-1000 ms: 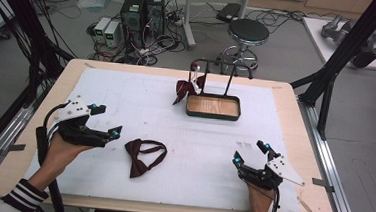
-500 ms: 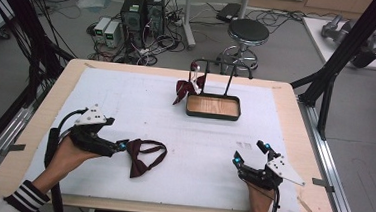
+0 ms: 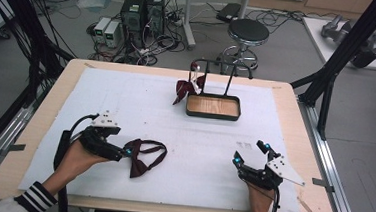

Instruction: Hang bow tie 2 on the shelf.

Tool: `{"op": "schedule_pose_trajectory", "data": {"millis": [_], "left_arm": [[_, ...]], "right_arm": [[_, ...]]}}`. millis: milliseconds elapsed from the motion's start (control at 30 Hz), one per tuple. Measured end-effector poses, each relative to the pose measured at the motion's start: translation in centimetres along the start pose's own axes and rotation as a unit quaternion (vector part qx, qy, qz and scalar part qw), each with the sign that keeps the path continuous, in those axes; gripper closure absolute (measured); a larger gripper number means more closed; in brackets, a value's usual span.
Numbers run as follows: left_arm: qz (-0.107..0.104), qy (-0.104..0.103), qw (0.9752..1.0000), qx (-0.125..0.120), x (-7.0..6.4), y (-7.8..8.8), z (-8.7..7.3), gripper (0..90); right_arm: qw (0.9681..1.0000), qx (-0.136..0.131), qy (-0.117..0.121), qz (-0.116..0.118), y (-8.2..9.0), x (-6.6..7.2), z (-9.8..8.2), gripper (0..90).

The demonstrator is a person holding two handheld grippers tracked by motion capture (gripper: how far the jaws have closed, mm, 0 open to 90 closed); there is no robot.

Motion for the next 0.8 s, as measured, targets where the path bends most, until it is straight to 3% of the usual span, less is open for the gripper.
{"op": "schedule_pose_trajectory", "data": {"millis": [533,800], "left_arm": [[0.002,0.014,0.9983,0.057,-0.5,-2.1,-1.7,18.6],[-0.001,0.039,0.9959,0.082,-0.7,-3.2,-2.5,20.2]], "right_arm": [[1.0,0.0,-0.001,0.0,0.0,0.0,0.0,9.4],[1.0,0.001,-0.001,0.0,0.0,0.0,0.0,9.4]]}}
Point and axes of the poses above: each handheld gripper's, and its own axes: y roughly backward along the jaws, z roughly out of its top, x roughly to its left, the point moved 6 cm from there along -y, roughly forward along the jaws
